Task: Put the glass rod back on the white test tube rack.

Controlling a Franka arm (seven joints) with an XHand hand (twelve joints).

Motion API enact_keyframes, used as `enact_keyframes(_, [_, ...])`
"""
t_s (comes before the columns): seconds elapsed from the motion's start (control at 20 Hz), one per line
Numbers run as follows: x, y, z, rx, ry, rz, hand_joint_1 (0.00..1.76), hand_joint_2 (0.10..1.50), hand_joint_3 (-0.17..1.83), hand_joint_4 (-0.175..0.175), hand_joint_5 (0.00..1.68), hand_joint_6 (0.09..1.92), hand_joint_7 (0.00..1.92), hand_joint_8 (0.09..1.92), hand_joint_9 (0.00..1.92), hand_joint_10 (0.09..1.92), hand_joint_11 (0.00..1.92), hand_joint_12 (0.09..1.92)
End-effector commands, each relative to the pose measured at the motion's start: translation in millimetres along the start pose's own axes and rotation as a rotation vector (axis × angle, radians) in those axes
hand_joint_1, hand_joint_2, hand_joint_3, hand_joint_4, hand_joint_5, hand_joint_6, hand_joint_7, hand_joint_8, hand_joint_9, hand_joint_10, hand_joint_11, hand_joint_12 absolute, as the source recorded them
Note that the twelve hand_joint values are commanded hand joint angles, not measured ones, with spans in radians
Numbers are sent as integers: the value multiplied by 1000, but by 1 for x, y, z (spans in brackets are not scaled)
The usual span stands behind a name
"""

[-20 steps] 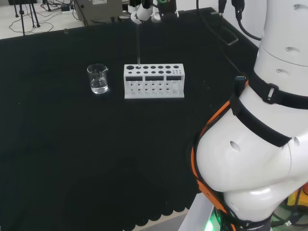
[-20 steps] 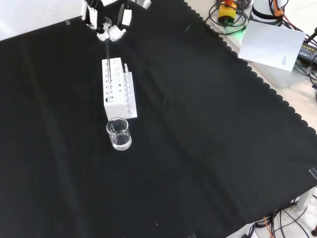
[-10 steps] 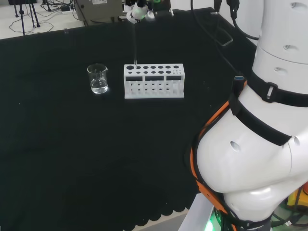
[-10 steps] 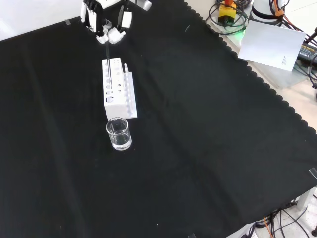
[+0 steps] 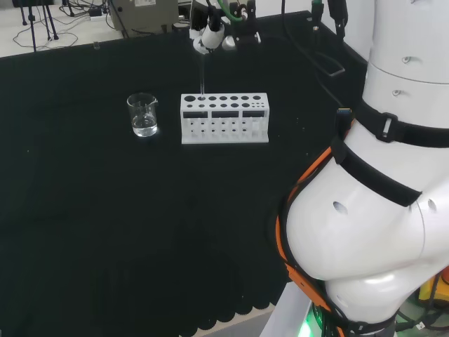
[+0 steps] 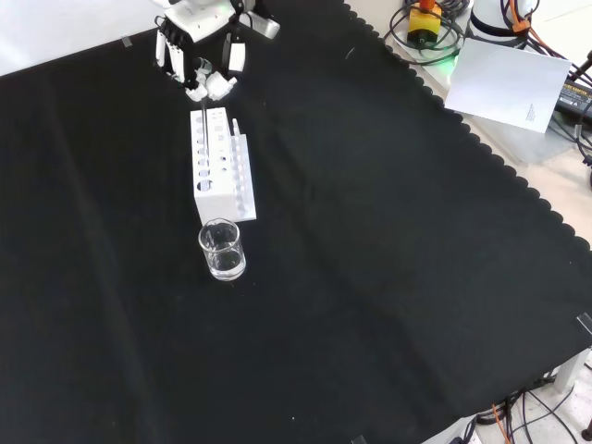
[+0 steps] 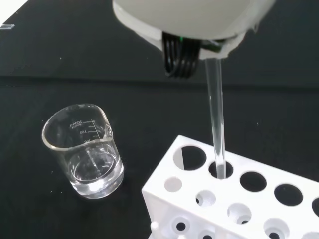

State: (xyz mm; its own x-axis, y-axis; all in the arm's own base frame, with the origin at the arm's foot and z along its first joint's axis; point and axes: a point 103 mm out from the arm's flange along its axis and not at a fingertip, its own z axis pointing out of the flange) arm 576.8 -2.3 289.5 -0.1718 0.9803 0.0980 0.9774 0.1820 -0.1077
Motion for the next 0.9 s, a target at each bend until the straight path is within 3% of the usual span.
enact_keyframes(0.05, [-7,7,20,37,4,5,1330,606,737,-175,1263,464,1371,786,1642,789,1064,894])
enact_keyframes(0.4, [-6,22,36,63,-5,-11,1330,606,736,-175,1263,464,1371,786,1642,790,1063,895])
enact_keyframes(0.9, [-19,21,34,83,-8,4,1327,612,725,-175,1226,539,1396,714,1682,784,1096,912])
